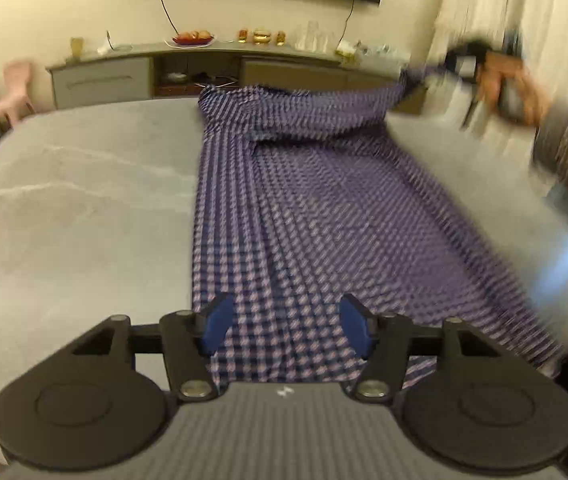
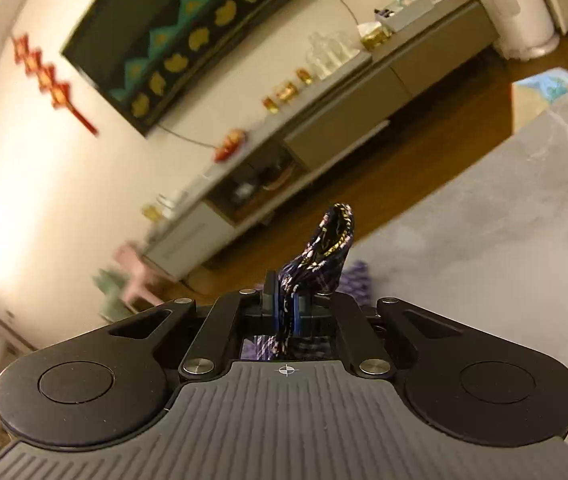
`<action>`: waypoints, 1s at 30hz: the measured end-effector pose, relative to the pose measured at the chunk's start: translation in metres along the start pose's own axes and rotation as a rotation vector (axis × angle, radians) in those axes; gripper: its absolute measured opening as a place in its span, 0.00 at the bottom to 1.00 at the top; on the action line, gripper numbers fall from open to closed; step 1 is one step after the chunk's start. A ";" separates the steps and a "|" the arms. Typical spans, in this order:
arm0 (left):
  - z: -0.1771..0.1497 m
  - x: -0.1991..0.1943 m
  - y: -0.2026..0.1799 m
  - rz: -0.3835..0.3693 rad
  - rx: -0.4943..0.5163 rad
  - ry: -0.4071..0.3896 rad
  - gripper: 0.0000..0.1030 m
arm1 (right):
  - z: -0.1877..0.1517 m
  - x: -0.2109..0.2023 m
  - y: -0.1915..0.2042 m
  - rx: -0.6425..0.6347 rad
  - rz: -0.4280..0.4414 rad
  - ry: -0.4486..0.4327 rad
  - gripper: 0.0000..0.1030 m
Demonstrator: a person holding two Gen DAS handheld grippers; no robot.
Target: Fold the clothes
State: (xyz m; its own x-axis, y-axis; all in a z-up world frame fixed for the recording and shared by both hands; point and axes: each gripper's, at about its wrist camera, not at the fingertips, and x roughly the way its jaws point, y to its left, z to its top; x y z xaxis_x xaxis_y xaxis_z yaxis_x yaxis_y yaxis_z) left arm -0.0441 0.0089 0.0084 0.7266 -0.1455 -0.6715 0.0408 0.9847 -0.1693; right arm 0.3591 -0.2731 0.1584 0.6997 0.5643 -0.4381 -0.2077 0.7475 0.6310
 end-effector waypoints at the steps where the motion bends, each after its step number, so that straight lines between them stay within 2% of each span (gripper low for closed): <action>1: 0.007 -0.004 0.007 -0.023 -0.024 -0.004 0.58 | -0.004 0.004 -0.004 -0.016 -0.028 0.014 0.00; 5: -0.004 0.000 0.008 -0.068 -0.021 0.056 0.60 | -0.023 0.024 -0.024 -0.050 -0.117 0.083 0.00; 9: -0.020 0.006 0.007 -0.108 -0.009 0.122 0.58 | -0.033 0.034 -0.030 -0.081 -0.159 0.106 0.00; 15: -0.043 0.016 0.004 -0.169 0.009 0.221 0.58 | -0.032 0.040 -0.021 -0.098 -0.168 0.096 0.02; 18: -0.052 0.016 0.004 -0.198 0.017 0.260 0.56 | -0.026 0.034 -0.013 -0.099 -0.153 0.079 0.07; 21: -0.049 0.001 0.011 -0.222 0.005 0.228 0.56 | -0.022 0.028 0.001 -0.132 -0.148 0.070 0.07; 26: -0.021 -0.007 0.021 -0.216 0.005 0.154 0.56 | -0.027 0.030 0.036 -0.250 -0.167 0.081 0.07; 30: 0.009 0.012 0.035 -0.225 0.018 0.100 0.56 | -0.046 0.044 0.092 -0.391 -0.135 0.123 0.07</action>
State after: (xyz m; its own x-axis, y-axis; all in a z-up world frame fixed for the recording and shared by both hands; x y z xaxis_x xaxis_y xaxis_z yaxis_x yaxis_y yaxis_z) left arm -0.0276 0.0425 0.0011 0.6264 -0.3696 -0.6863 0.2070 0.9277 -0.3108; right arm 0.3391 -0.1627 0.1675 0.6568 0.4721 -0.5879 -0.3800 0.8807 0.2828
